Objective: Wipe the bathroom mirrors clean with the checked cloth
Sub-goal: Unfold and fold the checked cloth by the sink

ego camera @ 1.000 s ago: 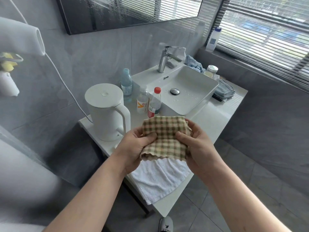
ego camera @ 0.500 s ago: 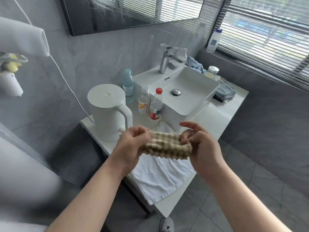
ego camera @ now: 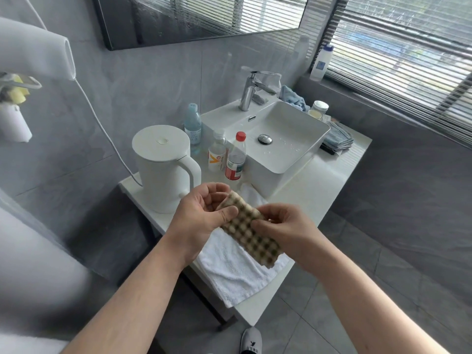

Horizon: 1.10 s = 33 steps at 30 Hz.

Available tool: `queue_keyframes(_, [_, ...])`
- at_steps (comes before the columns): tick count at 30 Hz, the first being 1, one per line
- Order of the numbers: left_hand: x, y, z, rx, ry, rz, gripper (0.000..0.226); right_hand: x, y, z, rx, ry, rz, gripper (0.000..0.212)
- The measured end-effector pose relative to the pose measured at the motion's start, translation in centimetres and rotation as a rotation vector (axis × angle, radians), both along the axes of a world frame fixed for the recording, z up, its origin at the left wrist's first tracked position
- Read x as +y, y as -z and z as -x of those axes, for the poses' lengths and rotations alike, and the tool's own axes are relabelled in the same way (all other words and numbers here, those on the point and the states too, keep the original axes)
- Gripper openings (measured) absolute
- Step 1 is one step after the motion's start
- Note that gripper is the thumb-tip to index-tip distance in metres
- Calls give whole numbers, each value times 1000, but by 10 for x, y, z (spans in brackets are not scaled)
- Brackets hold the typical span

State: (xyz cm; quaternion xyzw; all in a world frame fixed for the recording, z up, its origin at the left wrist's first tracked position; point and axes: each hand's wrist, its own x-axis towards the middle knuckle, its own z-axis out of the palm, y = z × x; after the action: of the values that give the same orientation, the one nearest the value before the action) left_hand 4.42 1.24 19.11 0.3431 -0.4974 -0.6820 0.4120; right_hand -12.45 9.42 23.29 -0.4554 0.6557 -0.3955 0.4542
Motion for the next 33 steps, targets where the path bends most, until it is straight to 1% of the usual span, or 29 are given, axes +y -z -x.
queue_keyframes(1, [0,0,-2,-15,79,-2,34,0,0,1,-17,16,10,20])
queue_keyframes(3, [4,-2,-5,-89,235,47,18,3,-1,1,-75,39,18,24])
queue_keyframes(4, [7,-1,-6,-108,253,69,15,4,-3,1,-109,45,17,26])
queue_keyframes(6, [11,-2,-6,-78,221,55,13,6,-3,1,-170,56,13,25])
queue_keyframes(8, [14,-2,-7,-12,189,24,11,7,-2,-2,-254,72,9,15])
queue_keyframes(10, [17,-4,-7,24,171,3,10,6,0,-5,-245,106,17,10])
queue_keyframes(12, [22,-5,-7,42,144,-26,10,6,5,-11,-63,124,76,13])
queue_keyframes(13, [24,-7,-7,51,116,-56,13,7,6,-13,96,122,144,16])
queue_keyframes(14, [27,-8,-6,56,82,-89,21,7,8,-15,274,106,232,22])
queue_keyframes(15, [30,-9,-6,60,56,-118,33,8,10,-17,408,73,313,28])
queue_keyframes(16, [32,-10,-6,75,42,-138,47,10,12,-20,461,43,373,28])
queue_keyframes(17, [34,-12,-6,102,41,-154,64,12,13,-22,419,20,399,19])
queue_keyframes(18, [37,-13,-7,151,53,-175,78,13,13,-23,335,-5,383,11])
queue_keyframes(19, [40,-16,-9,216,75,-203,82,16,12,-25,250,-14,354,18])
queue_keyframes(21, [45,-21,-11,311,127,-263,75,21,11,-23,110,-16,320,31])
queue_keyframes(25, [54,-23,-14,277,198,-264,69,32,10,-22,-4,20,298,50])
queue_keyframes(27, [58,-22,-14,237,204,-265,64,36,11,-22,-21,72,291,48])
queue_keyframes(31, [71,-17,-10,207,217,-261,59,44,11,-19,-21,122,262,31])
queue_keyframes(33, [78,-18,-8,163,209,-237,59,50,10,-14,-51,141,241,33])
